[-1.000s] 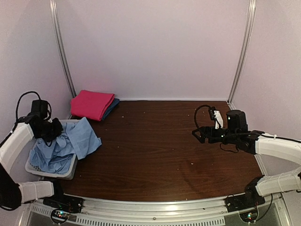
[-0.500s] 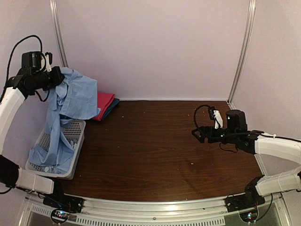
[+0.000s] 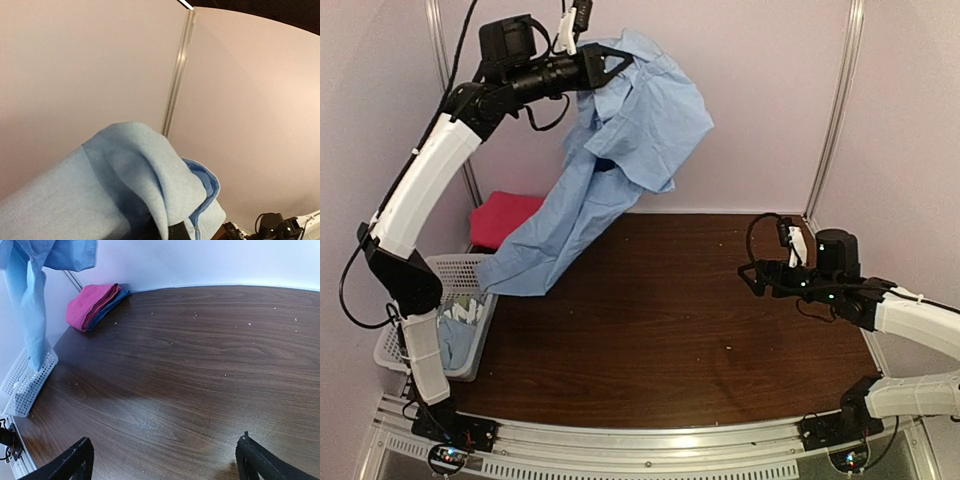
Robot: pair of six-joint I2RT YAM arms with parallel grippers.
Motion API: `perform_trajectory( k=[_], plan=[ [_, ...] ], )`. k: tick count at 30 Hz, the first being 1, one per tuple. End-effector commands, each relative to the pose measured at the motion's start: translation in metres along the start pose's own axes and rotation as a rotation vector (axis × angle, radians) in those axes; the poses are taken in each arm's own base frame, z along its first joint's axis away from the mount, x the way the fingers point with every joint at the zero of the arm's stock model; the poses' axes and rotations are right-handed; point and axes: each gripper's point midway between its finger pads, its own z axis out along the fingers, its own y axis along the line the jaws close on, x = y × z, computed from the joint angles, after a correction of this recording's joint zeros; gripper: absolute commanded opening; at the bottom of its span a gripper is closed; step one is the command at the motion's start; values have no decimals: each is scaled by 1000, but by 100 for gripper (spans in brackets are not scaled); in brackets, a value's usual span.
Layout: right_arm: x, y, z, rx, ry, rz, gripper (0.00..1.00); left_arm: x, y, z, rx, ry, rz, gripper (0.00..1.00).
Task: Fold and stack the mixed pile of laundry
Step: Place the crumpled shirt at the center of the board.
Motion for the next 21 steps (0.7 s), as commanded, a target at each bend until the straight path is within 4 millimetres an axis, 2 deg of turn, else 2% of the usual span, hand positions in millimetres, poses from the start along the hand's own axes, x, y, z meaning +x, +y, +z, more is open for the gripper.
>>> perform_trajectory(
  k=[1,3,4,5,6,7,8,9,10,12,15,17,21],
  plan=[
    [-17,-8,-14,60,-53,-7,100,29,-84,22,291,21,20,0],
    [-16,-10,-17,67,-55,-6,100,62,-89,29,321,95,1,0],
    [-15,-11,-17,69,-54,-4,100,79,-83,32,314,139,-21,0],
    [-13,-13,-18,74,-50,-3,100,98,-72,33,288,192,-47,0],
    [-12,-13,-18,76,-47,-1,100,118,-53,34,253,241,-80,7],
    [-10,-15,-18,80,-45,-1,100,144,-36,33,231,296,-127,26],
    [-9,-15,-18,81,-47,1,100,172,-18,32,193,358,-169,58],
    [-8,-16,-18,80,-46,2,100,197,6,27,116,428,-202,71],
    [-7,-16,-18,79,-41,2,100,222,29,18,37,501,-222,77],
    [-4,-17,-17,83,-30,-4,100,250,51,-5,-50,541,-226,96],
    [1,-17,-13,76,-2,-20,100,272,80,-42,-219,550,-191,98],
    [8,-12,-5,38,46,-35,100,305,92,-63,-286,638,-195,98],
    [32,9,15,-83,170,-59,93,371,98,-98,-345,787,-237,98]
  ],
)
